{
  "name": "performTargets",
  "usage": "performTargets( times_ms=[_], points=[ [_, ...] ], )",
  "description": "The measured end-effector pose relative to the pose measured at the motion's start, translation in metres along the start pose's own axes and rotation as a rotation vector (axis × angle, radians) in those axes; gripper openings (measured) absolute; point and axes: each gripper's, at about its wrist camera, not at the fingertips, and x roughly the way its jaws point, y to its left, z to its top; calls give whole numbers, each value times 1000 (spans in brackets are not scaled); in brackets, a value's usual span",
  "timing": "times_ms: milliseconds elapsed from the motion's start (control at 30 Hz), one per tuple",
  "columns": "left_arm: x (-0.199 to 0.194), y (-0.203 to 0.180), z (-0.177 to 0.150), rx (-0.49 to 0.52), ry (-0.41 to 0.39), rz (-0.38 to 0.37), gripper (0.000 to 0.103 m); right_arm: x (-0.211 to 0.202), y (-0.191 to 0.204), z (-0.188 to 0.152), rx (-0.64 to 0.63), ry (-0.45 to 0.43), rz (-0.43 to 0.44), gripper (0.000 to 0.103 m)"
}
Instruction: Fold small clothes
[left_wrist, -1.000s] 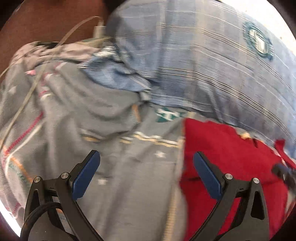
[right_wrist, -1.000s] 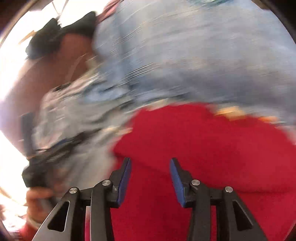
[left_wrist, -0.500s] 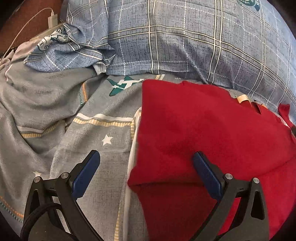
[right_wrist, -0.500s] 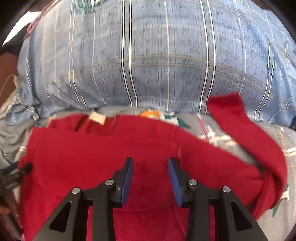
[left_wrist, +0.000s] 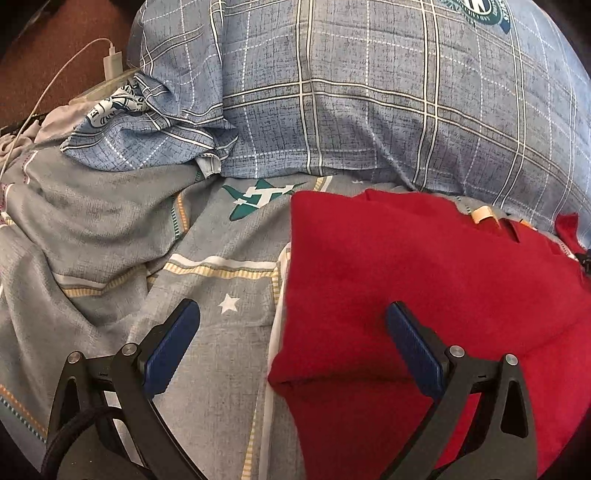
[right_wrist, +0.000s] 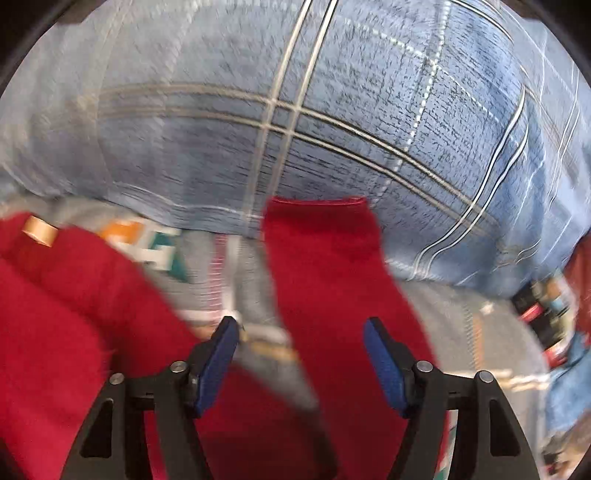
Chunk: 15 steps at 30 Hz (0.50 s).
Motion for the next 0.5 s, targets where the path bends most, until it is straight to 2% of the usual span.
performTargets(
  times_ms=[33,67,100,133,167,267,433,500],
  points=[
    [0,0,0,1,-1,1,101,8,-2,0,-6,10,-21,38],
    [0,1,1,0,-4,1,101,9,-5,0,11,-8,6,32],
    [0,1,1,0,-8,2,101,9,-7,0,25,-17,13,19],
    [-1,1,1,0,-11,2,101,7,-14,-1,59,-25,35,14],
    [-2,1,1,1,-15,0,101,2,-21,-1,93,-34,68,3],
    [-8,2,3,0,-35,0,101,-29,-47,-4,198,-99,192,3],
    [-18,10,6,-26,-63,-4,101,-98,-74,-10,263,-218,381,3],
    [-21,15,8,-38,-77,-2,101,-124,-73,-10,261,-248,464,3]
  ],
)
